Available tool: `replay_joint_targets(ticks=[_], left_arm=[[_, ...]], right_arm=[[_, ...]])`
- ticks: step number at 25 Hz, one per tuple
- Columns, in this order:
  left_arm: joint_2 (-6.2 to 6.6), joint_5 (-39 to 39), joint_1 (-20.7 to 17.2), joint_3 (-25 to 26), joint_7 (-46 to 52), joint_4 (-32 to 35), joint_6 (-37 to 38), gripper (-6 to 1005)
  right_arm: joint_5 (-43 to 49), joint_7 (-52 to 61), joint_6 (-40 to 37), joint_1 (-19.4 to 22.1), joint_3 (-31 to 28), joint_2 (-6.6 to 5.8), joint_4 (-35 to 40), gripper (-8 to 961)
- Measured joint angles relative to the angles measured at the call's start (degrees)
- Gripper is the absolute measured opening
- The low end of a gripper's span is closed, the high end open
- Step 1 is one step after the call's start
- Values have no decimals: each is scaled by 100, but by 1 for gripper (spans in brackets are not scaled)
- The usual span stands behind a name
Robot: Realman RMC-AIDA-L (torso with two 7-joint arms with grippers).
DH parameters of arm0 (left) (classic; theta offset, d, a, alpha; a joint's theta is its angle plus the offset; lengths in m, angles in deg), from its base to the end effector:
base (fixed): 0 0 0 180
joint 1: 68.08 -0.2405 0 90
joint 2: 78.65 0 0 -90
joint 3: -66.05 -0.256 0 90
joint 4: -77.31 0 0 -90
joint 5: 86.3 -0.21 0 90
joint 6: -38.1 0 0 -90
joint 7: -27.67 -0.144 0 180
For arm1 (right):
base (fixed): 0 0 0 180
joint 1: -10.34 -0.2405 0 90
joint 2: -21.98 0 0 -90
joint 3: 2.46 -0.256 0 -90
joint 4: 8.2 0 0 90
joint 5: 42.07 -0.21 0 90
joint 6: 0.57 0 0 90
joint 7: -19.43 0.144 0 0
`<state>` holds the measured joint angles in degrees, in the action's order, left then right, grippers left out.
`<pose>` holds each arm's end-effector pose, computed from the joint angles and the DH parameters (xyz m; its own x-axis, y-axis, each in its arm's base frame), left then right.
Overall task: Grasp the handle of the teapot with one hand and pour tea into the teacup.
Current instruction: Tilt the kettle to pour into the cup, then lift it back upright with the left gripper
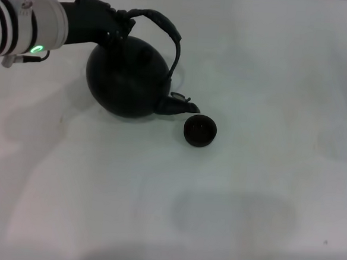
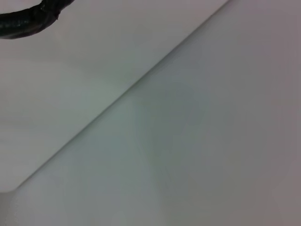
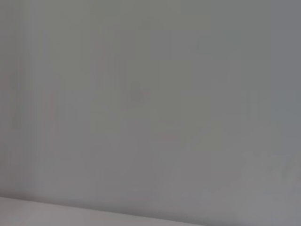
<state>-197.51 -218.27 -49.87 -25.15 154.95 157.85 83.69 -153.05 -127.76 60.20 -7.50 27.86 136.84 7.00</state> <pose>-0.1823 0.3690 -0.0129 0.9407 0.2863 0.1818 0.3354 -0.7050 -0.6249 0.4121 0.3010 0.0619 0.7639 -0.1579 -0.6257 -0.6442 -0.1293 -0.7539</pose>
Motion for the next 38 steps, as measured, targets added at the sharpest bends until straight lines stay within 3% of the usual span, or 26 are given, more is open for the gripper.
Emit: replay_joint_targets(ticks=[10,22,33,38], left_arm=[[-22,-638,-87,-358,221,310,61,131],[-23,-1345,-89,-385,590,641,245,109],[-32,-1518,10,-415,693,649,267,109],[-32,-1989,223,-661,1008,619,289,110]], right_arm=[[-32,-3,-74,-4,-7,0,-20,851],[-91,-11,-87,18,-9,0,-35,851],[-90,-11,-207,-9,-5,9,-35,851],[-87,-11,-216,-9,25,9,-39,851]])
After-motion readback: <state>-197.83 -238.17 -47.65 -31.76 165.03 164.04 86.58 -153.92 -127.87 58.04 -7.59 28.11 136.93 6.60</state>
